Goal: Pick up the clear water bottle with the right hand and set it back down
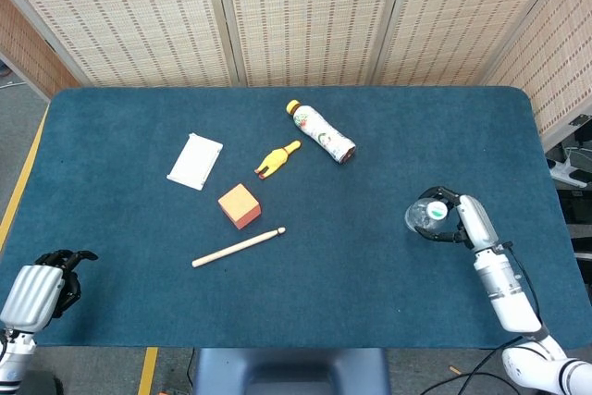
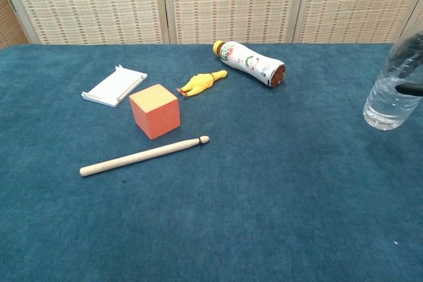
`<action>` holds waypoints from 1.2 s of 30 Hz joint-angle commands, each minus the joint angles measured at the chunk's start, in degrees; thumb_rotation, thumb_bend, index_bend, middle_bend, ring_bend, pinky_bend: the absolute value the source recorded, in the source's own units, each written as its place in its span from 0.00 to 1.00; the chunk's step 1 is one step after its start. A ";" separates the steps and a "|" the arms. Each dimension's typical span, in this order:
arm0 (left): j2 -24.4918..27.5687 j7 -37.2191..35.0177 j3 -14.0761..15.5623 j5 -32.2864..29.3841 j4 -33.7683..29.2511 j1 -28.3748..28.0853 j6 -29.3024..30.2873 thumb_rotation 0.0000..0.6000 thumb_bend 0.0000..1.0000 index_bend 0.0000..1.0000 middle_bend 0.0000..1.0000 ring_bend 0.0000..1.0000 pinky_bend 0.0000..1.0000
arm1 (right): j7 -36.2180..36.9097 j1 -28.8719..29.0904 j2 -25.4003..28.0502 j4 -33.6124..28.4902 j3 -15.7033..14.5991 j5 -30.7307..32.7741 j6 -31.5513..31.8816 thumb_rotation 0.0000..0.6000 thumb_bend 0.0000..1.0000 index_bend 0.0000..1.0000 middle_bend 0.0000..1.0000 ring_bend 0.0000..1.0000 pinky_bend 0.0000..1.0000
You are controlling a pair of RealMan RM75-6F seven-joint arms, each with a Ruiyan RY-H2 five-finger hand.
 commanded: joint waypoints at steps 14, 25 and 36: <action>0.18 -0.47 -0.01 -0.03 -0.18 -0.03 0.02 1.00 0.46 0.36 0.45 0.34 0.42 | -2.72 -0.01 -2.54 3.38 0.81 3.68 -6.16 1.00 0.36 0.83 0.73 0.64 0.61; 0.05 -0.07 0.09 -0.01 -0.12 0.04 0.04 1.00 0.46 0.36 0.45 0.34 0.42 | -1.33 -0.81 -2.33 0.83 1.92 -2.18 1.97 1.00 0.36 0.83 0.73 0.64 0.61; 0.01 -0.16 0.00 -0.13 -0.06 -0.04 -0.06 1.00 0.46 0.36 0.45 0.34 0.42 | -2.43 -2.07 1.06 -5.29 1.61 -4.21 5.14 1.00 0.36 0.83 0.73 0.64 0.61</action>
